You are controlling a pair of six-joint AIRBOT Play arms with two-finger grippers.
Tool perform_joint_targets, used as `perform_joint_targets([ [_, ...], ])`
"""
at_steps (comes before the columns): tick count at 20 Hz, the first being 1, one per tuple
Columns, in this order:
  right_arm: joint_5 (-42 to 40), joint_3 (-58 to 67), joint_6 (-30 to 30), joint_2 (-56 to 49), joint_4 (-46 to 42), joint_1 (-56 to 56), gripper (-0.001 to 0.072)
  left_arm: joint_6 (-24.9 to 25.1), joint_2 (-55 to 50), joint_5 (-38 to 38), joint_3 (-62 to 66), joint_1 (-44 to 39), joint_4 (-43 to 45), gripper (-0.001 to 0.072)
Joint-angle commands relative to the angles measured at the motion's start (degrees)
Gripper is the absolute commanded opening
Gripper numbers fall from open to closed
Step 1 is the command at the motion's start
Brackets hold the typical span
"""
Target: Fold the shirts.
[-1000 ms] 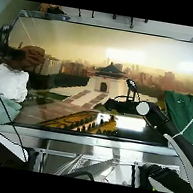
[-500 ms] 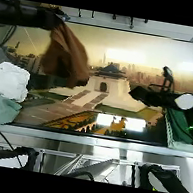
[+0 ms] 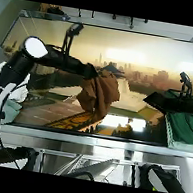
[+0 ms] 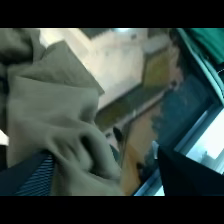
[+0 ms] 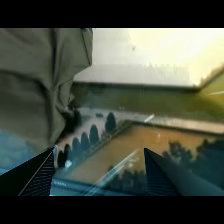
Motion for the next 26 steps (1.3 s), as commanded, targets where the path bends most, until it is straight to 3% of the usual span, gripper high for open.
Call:
perform_joint_targets([
  [1,2.54,-0.59,-1.03,0.07,0.04,-0.57,0.0605,-3.58,-1.11,-2.89,-2.14,0.9,-0.15,0.0682],
  [5,1.2,-8.24,-1.03,0.07,0.57,0.74,0.0606,-6.56,-1.11,-17.33,-0.22,9.64,-0.02,0.0682],
  [7,-1.57,-14.19,-1.36,0.04,3.32,2.49,0.0605,-7.19,-0.28,-20.96,-4.72,13.0,0.0,0.0682],
  [12,-7.93,-19.58,-11.43,-2.47,17.94,5.97,0.0605,-4.83,5.57,-10.54,-25.07,17.68,-0.07,0.0682],
  [17,-14.03,-19.58,-20.2,-13.07,27.3,11.96,0.0605,-1.86,6.34,0.96,-36.41,17.9,-3.56,0.0682],
  [22,-17.97,-19.37,-37.16,-25.97,49.44,20.44,0.0604,-0.22,5.6,18.27,-38.91,9.55,-6.73,0.0681],
  [24,-17.97,-18.71,-43.71,-30.32,57.68,23.37,0.0603,-0.2,2.32,20.15,-36.41,5.66,-6.64,0.0681],
  [26,-17.97,-17.59,-46.05,-32.72,61.26,25.64,0.0602,-0.17,-2.1,20.13,-32.7,2.14,-6.51,0.0681],
])
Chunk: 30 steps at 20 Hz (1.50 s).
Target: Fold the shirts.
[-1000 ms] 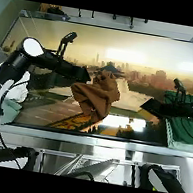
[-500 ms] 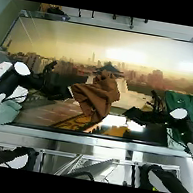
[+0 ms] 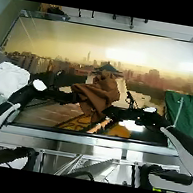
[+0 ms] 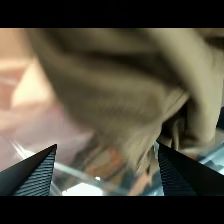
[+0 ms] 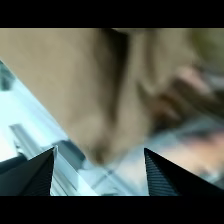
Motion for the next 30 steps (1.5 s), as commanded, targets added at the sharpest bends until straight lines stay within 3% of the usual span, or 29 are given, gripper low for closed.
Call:
perform_joint_targets([
  [1,-0.59,1.84,-8.0,-5.29,10.91,4.2,0.0586,0.37,-6.58,4.02,5.31,-6.21,-0.31,0.0668],
  [2,-0.59,2.62,-8.02,-5.4,10.91,4.5,0.0487,0.37,-8.55,3.61,7.26,-7.37,-0.31,0.0652],
  [4,0.11,4.33,-9.53,-5.31,10.91,4.42,0.0173,0.35,-12.15,1.42,10.82,-9.09,-0.28,0.0635],
  [5,0.66,4.92,-9.46,-5.14,10.91,4.22,0.0076,0.39,-13.64,-0.59,12.28,-9.42,-0.2,0.027],
  [6,1.99,5.49,-9.46,-4.83,10.88,3.78,0.0025,1.27,-14.62,-3.3,13.6,-9.42,0.02,0.0014],
  [9,8.22,7.56,-8.61,-1.18,9.68,-1.22,0.0024,1.66,-13.46,-9.55,17.05,-7.56,0.13,0.0008],
  [11,14.21,12.96,-5.16,3.32,7.56,-9.14,0.0024,1.64,-7.41,-13.44,21.03,-4.33,0.09,0.0007],
  [15,24.61,37.48,1.88,12.31,8.09,-25.38,0.0024,-0.52,9.35,-20.2,36.74,2.67,-0.07,0.0009],
  [18,25.18,58.75,3.41,17.27,7.41,-31.17,0.0023,-0.48,19.76,-21.62,49.13,5.86,0.04,0.0011],
  [21,25.18,71.56,6.14,21.18,0.87,-32.63,0.0024,-0.48,27.36,-23.45,56.28,6.08,0.17,0.0011],
  [25,25.0,72.74,7.04,24.7,-6.93,-33.0,0.0024,-0.79,33.0,-27.04,55.71,5.88,5.46,0.0011],
  [30,24.94,61.51,6.95,15.98,-3.98,-30.58,0.0025,-0.87,31.06,-26.75,33.81,5.88,6.05,0.0011],
])
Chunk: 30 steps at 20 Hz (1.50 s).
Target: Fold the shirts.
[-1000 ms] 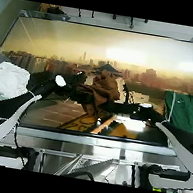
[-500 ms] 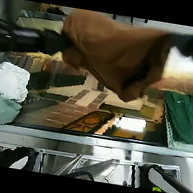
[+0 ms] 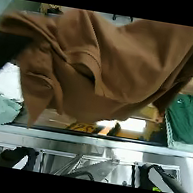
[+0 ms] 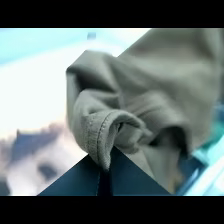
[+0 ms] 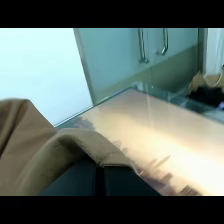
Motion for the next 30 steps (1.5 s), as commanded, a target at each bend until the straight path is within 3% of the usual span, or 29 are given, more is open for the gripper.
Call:
perform_joint_targets([
  [1,-0.22,-9.31,-1.31,-7.19,-0.44,4.81,0.0024,0.83,-2.99,0.59,-15.3,0.07,0.87,0.0011],
  [4,-7.74,-20.31,-6.99,-19.12,-4.48,15.32,0.0025,5.75,-11.93,7.5,-27.76,0.09,0.85,0.0012],
  [6,-15.34,-21.86,-7.15,-28.74,-8.68,19.15,0.0028,8.44,-20.02,13.22,-32.44,1.25,0.72,0.0011],
  [7,-15.91,-21.35,-7.13,-32.89,-8.39,19.32,0.0154,8.59,-24.59,14.97,-32.94,2.58,0.61,0.0011],
  [8,-14.34,-20.13,-7.04,-36.37,-7.87,18.91,0.042,8.59,-28.5,16.24,-32.83,4.2,0.24,0.0014],
  [9,-11.63,-18.73,-5.77,-38.29,-7.93,18.1,0.0468,8.59,-32.44,16.57,-31.8,6.51,0.24,0.0146],
  [10,-8.72,-17.64,-3.23,-38.84,-8.5,16.61,0.0467,8.55,-35.93,16.09,-29.81,8.46,0.26,0.0632],
  [11,-6.6,-17.09,-1.11,-38.29,-9.29,14.71,0.0466,8.11,-39.34,14.69,-27.12,10.84,0.24,0.0674],
  [16,4.94,-20.24,9.14,-27.71,-19.1,1.51,0.0464,8.57,-49.22,1.9,-12.66,19.89,0.44,0.0673],
  [18,5.44,-29.79,13.09,-19.74,-26.32,-0.31,0.0465,9.22,-50.82,-1.86,-10.08,20.2,0.37,0.0673],
  [21,1.11,-51.82,21.35,-4.68,-35.39,0.04,0.0465,9.64,-50.93,-1.7,-9.75,16.83,0.17,0.0673],
  [25,-6.21,-79.62,26.8,12.13,-32.0,-0.02,0.0468,9.64,-50.93,-1.42,-9.73,10.86,0.2,0.0673],
  [30,-8.52,-93.74,25.86,19.19,-27.12,0.02,0.0466,9.62,-50.93,1.33,-9.75,7.1,0.24,0.0673],
])
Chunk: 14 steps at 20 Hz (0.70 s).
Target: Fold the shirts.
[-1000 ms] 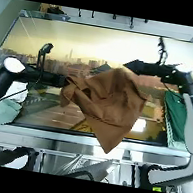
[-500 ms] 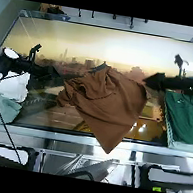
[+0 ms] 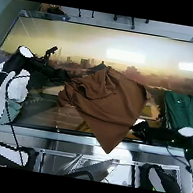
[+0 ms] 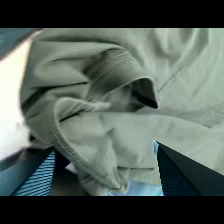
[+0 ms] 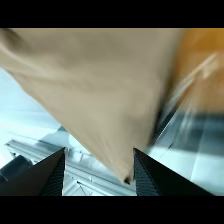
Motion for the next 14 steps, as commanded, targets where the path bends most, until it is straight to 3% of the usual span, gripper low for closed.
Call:
perform_joint_targets([
  [1,-1.99,-9.01,0.26,4.48,1.75,-0.04,0.0466,0.07,-0.07,1.27,0.11,-2.19,0.13,0.0673],
  [10,-6.95,-9.92,-3.78,4.33,3.89,0.44,0.046,-0.87,-0.07,0.9,0.11,-2.27,0.11,0.0672],
  [11,-8.13,-10.29,-3.76,4.15,4.87,1.75,0.0429,-0.87,-0.07,0.83,0.11,-2.27,0.15,0.0673],
  [14,-13.88,-11.63,-3.72,1.51,7.41,9.14,0.0427,-0.85,-0.07,0.92,0.11,-2.21,0.26,0.0673],
])
